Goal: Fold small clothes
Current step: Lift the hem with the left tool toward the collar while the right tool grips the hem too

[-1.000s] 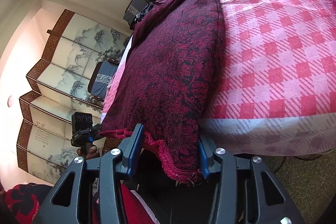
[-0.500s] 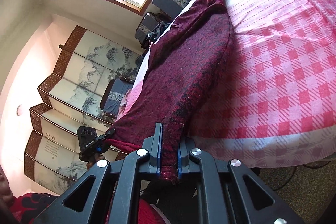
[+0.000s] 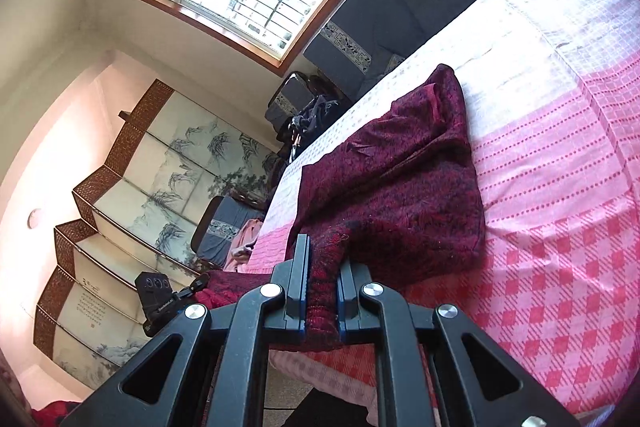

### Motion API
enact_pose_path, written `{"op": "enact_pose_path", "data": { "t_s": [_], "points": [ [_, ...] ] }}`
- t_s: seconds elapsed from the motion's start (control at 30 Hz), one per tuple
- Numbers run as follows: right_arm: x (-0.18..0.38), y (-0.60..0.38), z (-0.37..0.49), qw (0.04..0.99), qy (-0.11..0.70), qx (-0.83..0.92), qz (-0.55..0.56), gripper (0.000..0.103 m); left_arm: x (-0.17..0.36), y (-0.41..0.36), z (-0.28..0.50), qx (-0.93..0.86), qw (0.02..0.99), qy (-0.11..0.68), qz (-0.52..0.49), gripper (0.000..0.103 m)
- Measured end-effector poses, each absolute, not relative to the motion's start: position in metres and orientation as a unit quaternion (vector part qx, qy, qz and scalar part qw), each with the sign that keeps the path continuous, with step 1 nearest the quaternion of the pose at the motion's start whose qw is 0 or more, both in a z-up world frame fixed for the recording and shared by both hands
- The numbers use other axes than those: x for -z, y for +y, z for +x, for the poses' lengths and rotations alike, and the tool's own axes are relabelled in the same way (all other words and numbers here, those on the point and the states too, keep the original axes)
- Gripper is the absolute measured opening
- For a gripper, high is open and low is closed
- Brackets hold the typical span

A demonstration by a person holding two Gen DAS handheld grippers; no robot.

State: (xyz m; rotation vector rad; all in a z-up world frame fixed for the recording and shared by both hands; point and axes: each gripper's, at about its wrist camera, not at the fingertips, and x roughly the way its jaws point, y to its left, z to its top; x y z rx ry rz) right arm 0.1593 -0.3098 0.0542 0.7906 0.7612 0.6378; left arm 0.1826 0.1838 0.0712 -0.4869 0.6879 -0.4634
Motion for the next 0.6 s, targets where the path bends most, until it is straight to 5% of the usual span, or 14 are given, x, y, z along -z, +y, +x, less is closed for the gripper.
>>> {"op": "enact_pose_path", "data": {
  "t_s": [0.6],
  "points": [
    [-0.007,-0.315,0.343,0.804,0.416,-0.204,0.372,0.01,-0.032,0.174,0.38,0.137,0.899,0.37,-0.189,0.009]
  ]
}}
